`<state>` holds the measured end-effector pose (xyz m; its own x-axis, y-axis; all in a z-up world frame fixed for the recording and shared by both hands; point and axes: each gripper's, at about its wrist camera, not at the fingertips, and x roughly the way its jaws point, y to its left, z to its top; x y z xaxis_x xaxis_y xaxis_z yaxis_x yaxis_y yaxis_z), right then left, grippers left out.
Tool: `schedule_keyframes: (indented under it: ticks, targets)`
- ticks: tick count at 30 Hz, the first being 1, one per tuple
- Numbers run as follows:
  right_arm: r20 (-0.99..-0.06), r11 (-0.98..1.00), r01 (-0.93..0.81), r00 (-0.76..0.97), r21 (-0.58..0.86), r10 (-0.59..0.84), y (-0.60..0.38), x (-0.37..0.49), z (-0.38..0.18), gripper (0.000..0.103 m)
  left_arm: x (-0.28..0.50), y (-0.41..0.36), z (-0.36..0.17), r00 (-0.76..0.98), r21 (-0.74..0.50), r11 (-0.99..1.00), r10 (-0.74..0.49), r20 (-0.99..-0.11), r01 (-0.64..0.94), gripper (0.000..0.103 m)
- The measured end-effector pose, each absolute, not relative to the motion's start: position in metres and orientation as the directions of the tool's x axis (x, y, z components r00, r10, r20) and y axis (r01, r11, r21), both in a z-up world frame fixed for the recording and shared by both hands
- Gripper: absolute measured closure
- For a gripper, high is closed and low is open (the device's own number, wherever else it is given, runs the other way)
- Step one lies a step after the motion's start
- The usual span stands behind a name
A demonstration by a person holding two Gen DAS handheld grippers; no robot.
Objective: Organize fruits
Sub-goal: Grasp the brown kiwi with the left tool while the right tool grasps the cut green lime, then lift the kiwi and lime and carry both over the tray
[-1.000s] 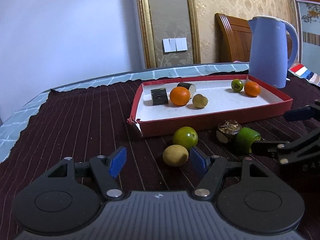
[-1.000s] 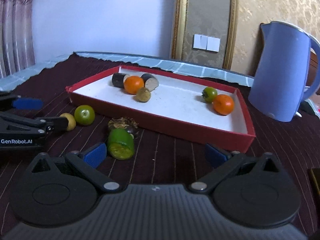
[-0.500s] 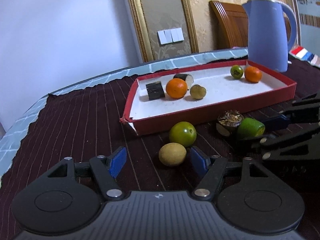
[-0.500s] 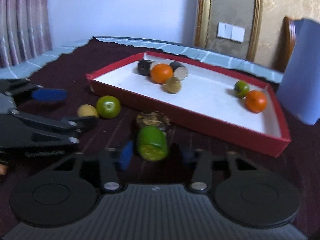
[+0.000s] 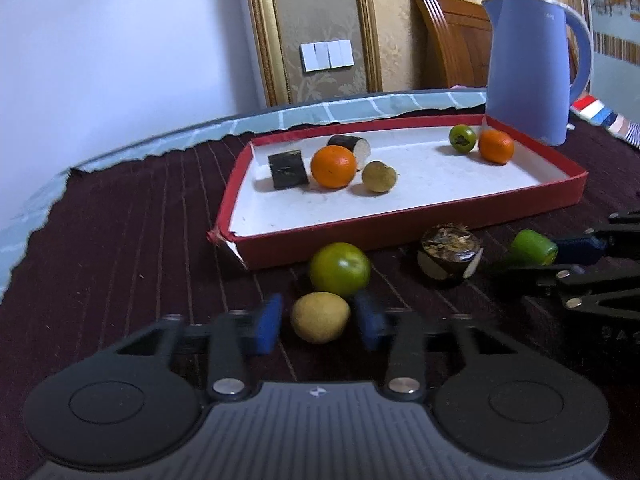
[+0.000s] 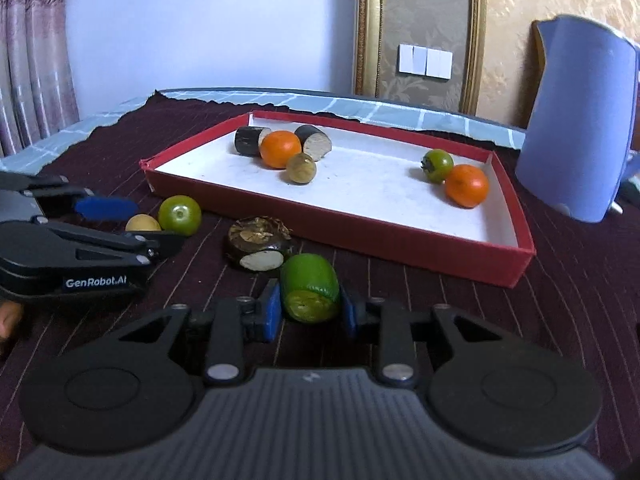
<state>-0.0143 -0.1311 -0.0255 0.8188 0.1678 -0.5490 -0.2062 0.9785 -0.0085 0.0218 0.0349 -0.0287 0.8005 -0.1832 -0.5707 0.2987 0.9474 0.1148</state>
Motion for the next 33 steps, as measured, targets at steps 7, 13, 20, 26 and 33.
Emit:
schedule_keyframes:
  ticks: [7, 13, 20, 26, 33]
  targets:
    - [-0.534, 0.981, -0.196, 0.83, -0.005, 0.164, -0.132, -0.018, -0.024, 0.074, 0.01, 0.035, -0.023, 0.814, 0.118, 0.95, -0.177, -0.553, 0.287, 0.073]
    - [-0.512, 0.987, -0.16, 0.846, 0.016, 0.146, -0.138, -0.018, -0.019, 0.074, 0.007, 0.022, -0.001, 0.843, 0.129, 0.952, -0.176, -0.508, 0.276, 0.073]
    - [-0.5, 0.993, -0.115, 0.859, 0.026, 0.113, -0.142, -0.011, -0.015, 0.074, 0.032, -0.003, 0.013, 0.844, 0.128, 0.966, -0.129, -0.52, 0.227, 0.073]
    - [-0.463, 0.996, -0.085, 0.882, 0.014, 0.082, -0.146, -0.006, -0.005, 0.074, 0.049, -0.021, 0.031, 0.883, 0.139, 0.975, -0.091, -0.46, 0.173, 0.073]
    - [-0.444, 0.997, -0.067, 0.893, 0.033, 0.075, -0.155, -0.001, 0.001, 0.074, 0.071, -0.043, 0.024, 0.899, 0.161, 0.979, -0.042, -0.436, 0.124, 0.073]
